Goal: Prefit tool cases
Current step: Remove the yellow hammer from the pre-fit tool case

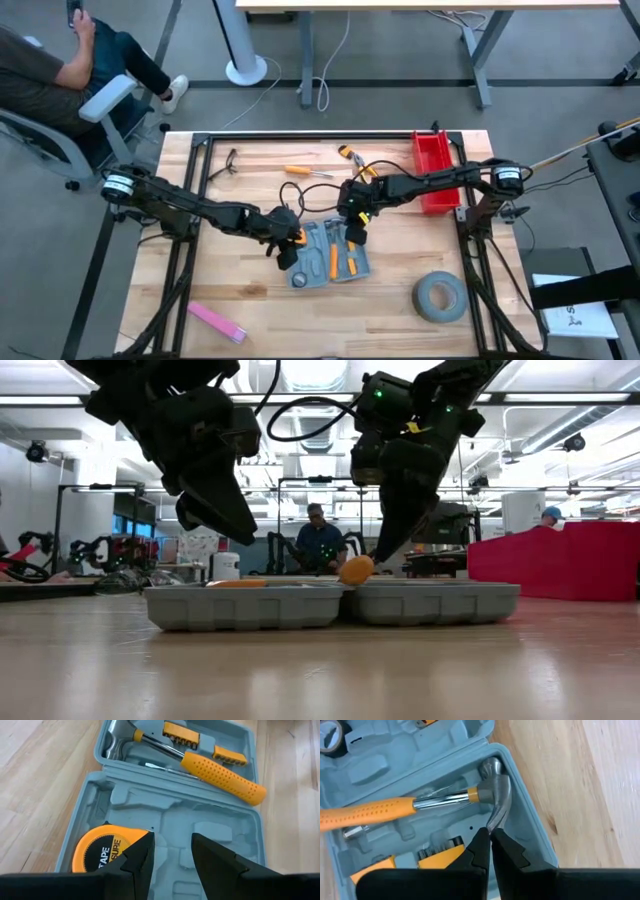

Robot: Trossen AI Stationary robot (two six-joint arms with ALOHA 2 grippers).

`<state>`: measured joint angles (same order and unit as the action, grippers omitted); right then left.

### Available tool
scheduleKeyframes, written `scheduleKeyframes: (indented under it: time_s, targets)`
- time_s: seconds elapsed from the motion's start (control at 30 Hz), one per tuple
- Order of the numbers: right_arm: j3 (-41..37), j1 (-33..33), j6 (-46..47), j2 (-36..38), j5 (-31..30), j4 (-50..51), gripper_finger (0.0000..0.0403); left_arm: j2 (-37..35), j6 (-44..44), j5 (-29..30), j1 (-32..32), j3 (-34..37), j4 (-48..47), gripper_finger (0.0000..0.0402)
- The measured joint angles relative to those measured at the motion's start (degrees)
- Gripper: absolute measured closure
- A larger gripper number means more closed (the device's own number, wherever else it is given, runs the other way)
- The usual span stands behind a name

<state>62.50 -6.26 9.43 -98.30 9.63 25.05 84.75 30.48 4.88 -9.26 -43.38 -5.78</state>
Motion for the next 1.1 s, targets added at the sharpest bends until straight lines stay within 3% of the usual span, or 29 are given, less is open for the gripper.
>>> scheduleKeyframes:
  time_s: [0.47,0.77,1.1]
  targets:
    - [-0.1,0.0,-0.2,-1.0,-0.6,1.4,0.0392,-1.3,-0.2,0.0,0.0,0.0,-0.7,0.0264]
    - [1.3,0.1,-1.9,-0.5,-2.1,2.2,0.0335,-2.1,0.0,-0.1,0.0,0.0,-1.4,0.0264]
    - [5.8,4.7,-10.1,-0.3,-2.1,3.8,0.0289,-2.9,-1.5,-3.0,-1.3,0.0,-1.0,0.0264]
